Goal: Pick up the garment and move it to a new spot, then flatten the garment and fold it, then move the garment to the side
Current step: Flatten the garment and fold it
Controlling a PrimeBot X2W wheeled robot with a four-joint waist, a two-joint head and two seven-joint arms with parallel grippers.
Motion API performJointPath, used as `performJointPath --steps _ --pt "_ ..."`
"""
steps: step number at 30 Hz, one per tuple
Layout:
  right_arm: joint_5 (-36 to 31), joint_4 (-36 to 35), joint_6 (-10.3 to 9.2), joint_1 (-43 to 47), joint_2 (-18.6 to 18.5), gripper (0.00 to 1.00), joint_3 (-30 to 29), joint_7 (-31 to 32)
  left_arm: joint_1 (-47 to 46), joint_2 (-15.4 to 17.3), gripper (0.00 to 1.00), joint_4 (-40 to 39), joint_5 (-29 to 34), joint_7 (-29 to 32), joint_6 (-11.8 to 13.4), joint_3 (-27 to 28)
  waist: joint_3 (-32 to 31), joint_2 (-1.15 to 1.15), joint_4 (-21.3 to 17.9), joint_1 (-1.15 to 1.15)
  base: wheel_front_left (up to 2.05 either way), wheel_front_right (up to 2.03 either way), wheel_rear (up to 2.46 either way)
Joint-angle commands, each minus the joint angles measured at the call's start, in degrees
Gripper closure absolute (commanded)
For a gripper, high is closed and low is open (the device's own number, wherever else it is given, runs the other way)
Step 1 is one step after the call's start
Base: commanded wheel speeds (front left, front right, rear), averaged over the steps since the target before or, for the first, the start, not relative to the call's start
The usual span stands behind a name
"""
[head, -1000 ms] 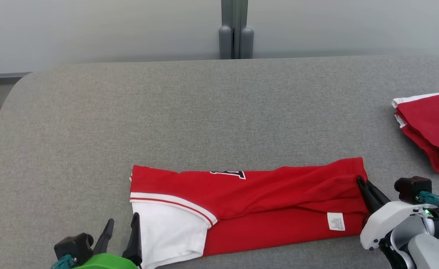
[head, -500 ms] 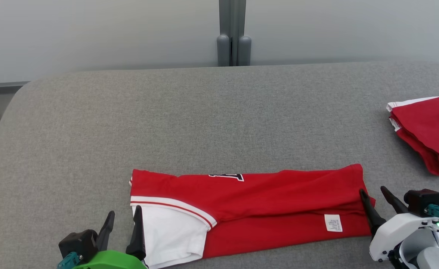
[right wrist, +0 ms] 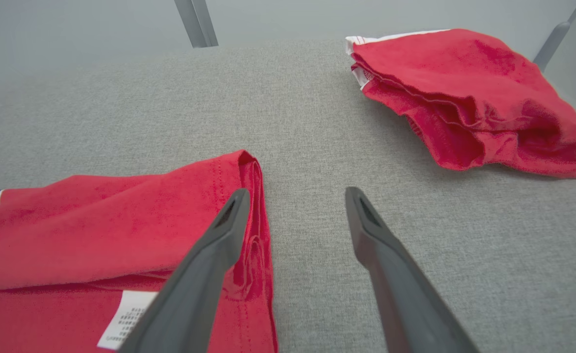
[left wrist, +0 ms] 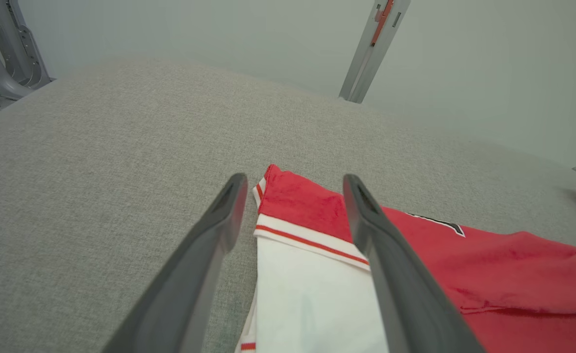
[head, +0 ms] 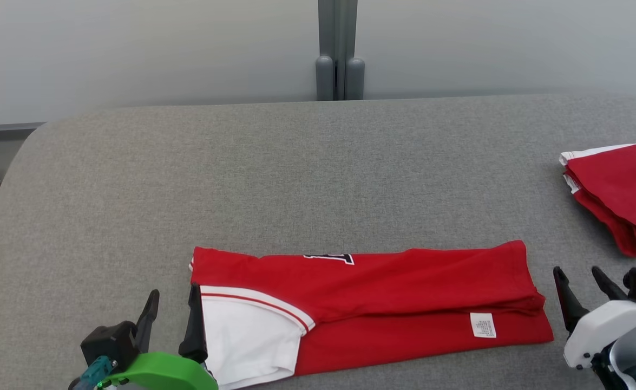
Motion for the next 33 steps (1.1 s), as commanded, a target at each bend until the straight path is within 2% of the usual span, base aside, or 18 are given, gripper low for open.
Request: performJointPath --steps 1,5,11,24,25,26,27,29,33 --pt "-0.9 -0.9 -0.1 -1.5 -0.3 0.0 -0.1 1.6 -1.1 0.4 0.0 -0.2 0.8 -0.4 0.1 0.0 0.0 0.0 0.1 0.0 0.0 0.0 0.0" --pt "0.0 -0.8 -0.1 -3.8 -2.0 0.0 3.1 9.7 -2.3 0.8 0.0 0.1 1.3 -0.7 0.7 0.2 -0.1 0.0 0.6 0.0 0.0 0.0 0.0" --pt "2.1 2.6 -0.1 -4.5 -3.8 0.0 7.1 15.3 -3.5 1.2 0.0 0.5 1.5 -1.2 1.3 0.8 0.0 0.0 1.7 0.0 0.0 0.0 0.0" --pt "2.7 14.4 -0.11 -6.2 -1.8 0.0 9.2 15.0 -4.1 2.0 0.0 0.1 1.3 -0.9 2.2 1.3 -0.2 0.0 2.5 0.0 0.0 0.0 0.0" --pt "2.6 15.5 -0.12 -6.4 -1.6 0.35 9.2 14.7 -4.1 2.1 0.0 0.1 1.2 -0.9 2.2 1.2 -0.2 0.0 2.5 0.0 0.0 0.0 0.0" --pt "3.0 16.3 -0.12 -6.5 -1.2 0.58 9.3 14.6 -4.2 2.1 0.0 0.2 1.2 -0.9 2.1 1.2 -0.3 0.0 2.5 0.0 0.0 0.0 0.0" --pt "3.5 17.1 -0.12 -6.8 -0.8 0.67 9.3 14.4 -4.1 2.2 0.0 0.2 1.1 -0.9 2.1 1.2 -0.4 0.0 2.5 0.0 0.0 0.0 0.0" --pt "4.2 18.5 -0.12 -7.3 -0.4 1.0 9.2 13.7 -4.1 2.3 0.0 0.4 1.0 -0.9 2.1 1.1 -0.5 0.0 2.4 0.0 0.0 0.0 0.0" --pt "5.8 20.2 -0.17 -8.8 -0.9 1.0 8.4 11.4 -4.0 2.4 0.0 0.8 1.1 -1.3 2.2 1.2 -0.7 0.0 1.8 0.0 0.0 0.0 0.0"
